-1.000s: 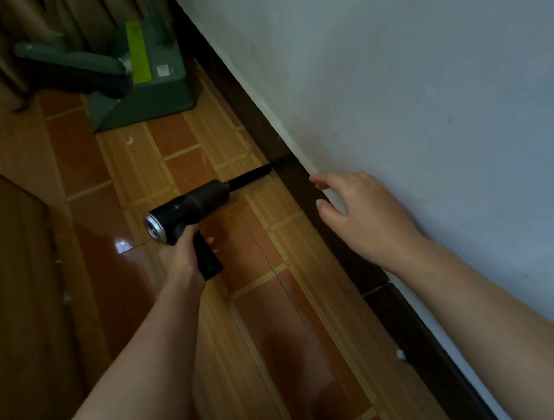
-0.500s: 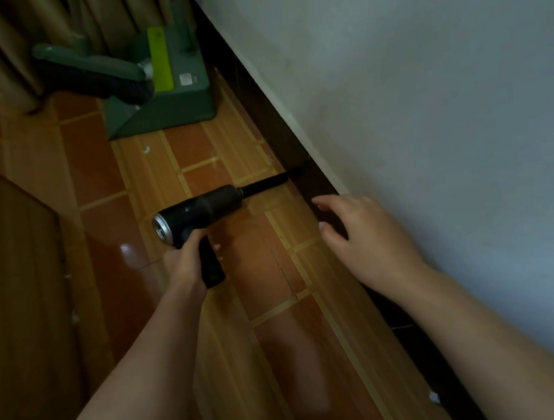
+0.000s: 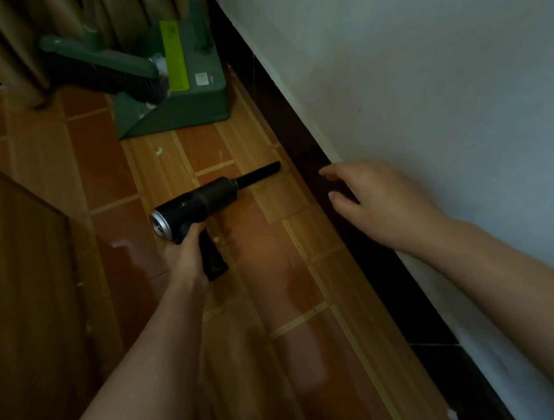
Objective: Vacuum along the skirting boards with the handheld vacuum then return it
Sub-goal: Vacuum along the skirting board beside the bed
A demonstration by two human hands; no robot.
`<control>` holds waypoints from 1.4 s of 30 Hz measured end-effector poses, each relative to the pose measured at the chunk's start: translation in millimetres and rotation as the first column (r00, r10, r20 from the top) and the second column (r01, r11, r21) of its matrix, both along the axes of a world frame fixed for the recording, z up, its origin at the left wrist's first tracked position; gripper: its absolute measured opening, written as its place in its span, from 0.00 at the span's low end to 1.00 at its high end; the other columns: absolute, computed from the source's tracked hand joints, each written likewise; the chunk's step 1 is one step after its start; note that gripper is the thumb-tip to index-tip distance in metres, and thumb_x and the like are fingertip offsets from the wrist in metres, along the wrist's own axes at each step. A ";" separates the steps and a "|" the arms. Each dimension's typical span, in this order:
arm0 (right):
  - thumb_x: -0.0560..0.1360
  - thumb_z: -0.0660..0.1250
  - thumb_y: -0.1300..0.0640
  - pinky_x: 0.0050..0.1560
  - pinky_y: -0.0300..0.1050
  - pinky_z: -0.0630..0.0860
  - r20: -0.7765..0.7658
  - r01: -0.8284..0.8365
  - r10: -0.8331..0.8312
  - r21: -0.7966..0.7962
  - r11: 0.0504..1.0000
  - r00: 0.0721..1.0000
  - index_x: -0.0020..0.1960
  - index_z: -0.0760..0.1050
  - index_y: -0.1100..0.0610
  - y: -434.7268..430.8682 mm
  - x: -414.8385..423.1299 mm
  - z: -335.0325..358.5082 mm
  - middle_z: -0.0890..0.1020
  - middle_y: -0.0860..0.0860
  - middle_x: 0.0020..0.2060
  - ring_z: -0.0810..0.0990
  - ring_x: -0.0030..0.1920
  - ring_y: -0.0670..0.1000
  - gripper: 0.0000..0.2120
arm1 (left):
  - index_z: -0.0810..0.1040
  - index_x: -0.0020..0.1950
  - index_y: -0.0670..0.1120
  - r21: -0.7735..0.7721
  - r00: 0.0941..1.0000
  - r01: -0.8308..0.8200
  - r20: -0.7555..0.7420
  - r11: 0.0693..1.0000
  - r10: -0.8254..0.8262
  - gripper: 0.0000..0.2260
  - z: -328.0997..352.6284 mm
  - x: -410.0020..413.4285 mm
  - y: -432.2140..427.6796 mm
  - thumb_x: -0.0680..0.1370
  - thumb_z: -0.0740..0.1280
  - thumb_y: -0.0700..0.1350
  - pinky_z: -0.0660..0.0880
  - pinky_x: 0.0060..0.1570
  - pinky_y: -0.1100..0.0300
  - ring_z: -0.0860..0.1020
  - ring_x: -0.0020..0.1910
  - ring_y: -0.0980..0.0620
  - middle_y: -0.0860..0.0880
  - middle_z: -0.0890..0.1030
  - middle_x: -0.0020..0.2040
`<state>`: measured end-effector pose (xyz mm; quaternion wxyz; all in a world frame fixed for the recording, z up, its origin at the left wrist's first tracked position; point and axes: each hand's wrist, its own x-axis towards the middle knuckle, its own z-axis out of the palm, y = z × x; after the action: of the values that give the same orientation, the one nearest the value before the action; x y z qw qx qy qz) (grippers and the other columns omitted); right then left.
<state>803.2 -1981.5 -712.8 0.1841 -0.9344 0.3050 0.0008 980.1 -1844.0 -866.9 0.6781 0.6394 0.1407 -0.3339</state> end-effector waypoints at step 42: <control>0.81 0.55 0.54 0.57 0.40 0.67 0.093 0.161 -0.164 0.040 0.986 0.982 0.71 0.65 0.55 -32.2 60.8 -38.3 0.75 0.51 0.63 0.70 0.63 0.50 0.19 | 0.76 0.53 0.47 -0.027 1.000 -0.006 -0.010 1.000 0.005 0.06 -7.3 66.5 -71.4 0.76 0.66 0.42 0.76 0.36 0.57 0.78 0.36 0.52 0.48 0.79 0.40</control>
<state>864.0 -2013.7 -751.1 0.2131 -0.9022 0.3712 -0.0541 1046.6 -1915.4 -874.2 0.6868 0.6282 0.1414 -0.3372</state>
